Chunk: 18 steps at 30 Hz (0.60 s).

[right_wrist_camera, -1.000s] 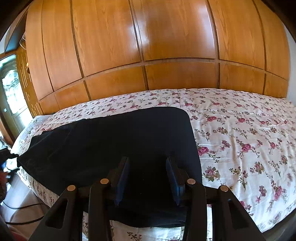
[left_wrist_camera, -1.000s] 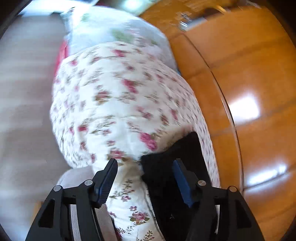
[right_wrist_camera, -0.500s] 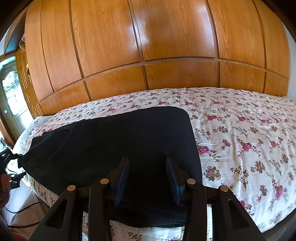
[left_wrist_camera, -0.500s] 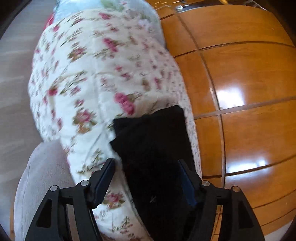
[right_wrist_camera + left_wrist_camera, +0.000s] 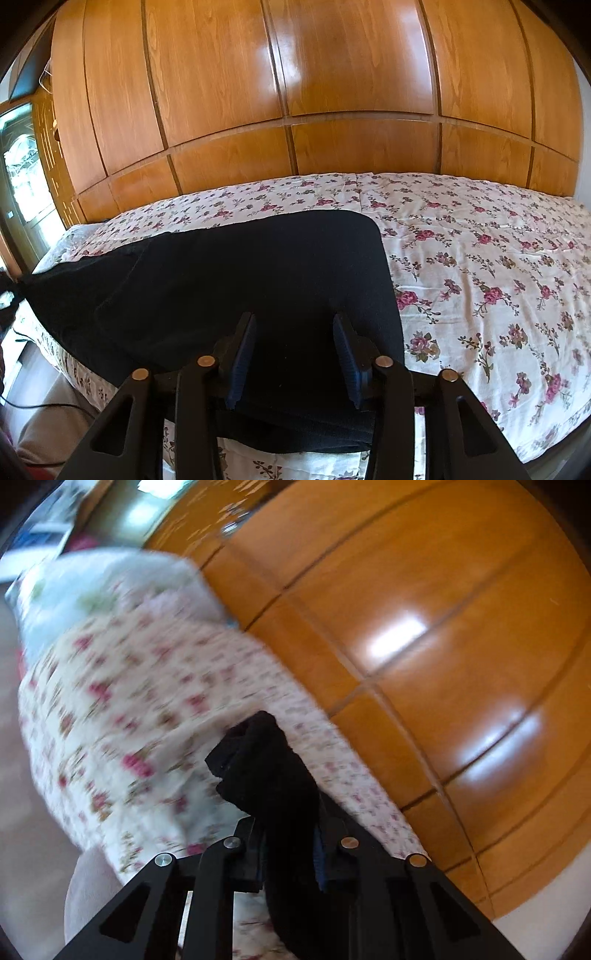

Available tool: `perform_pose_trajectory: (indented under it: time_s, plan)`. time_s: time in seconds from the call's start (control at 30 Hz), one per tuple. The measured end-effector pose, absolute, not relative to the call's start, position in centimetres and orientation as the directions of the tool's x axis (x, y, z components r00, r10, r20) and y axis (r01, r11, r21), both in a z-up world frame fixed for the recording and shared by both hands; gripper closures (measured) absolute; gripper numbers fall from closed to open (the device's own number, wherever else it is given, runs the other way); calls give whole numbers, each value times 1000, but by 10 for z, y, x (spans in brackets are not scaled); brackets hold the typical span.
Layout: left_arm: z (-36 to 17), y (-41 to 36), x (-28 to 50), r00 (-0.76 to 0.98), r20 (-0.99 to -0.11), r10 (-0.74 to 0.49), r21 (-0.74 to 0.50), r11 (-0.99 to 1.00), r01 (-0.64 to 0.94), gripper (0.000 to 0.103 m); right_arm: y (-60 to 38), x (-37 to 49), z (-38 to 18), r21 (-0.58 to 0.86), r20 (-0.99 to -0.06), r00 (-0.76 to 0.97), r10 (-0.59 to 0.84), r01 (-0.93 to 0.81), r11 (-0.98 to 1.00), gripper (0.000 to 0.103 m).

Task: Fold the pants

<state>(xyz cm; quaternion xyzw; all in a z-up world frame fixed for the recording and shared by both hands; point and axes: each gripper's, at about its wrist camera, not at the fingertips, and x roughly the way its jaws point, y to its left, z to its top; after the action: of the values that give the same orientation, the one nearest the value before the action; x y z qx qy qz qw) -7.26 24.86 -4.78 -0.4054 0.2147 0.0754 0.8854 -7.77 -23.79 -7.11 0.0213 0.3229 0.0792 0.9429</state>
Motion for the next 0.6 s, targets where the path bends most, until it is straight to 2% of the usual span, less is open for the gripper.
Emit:
perform_pose_trajectory:
  time_s: [0.17,0.33,0.47,0.6]
  plan:
    - [-1,196,-61,938,-326,-116,-616,779,-117,85,-243,-78,-64,110,-593,791,153,-108,988,56]
    - [38,137,-48,928,-228,-295,-576,809,116,85,-249,-73,-64,119,-617,776,130,-72,990,56]
    - [53,89,-35,879,-203,-432,-545,795,265,85,-252,-70,-60,121,-622,773,124,-62,991,56]
    - [55,37,-25,808,-220,-547,-484,780,397,85,-261,-68,-60,139,-632,766,117,-37,990,56]
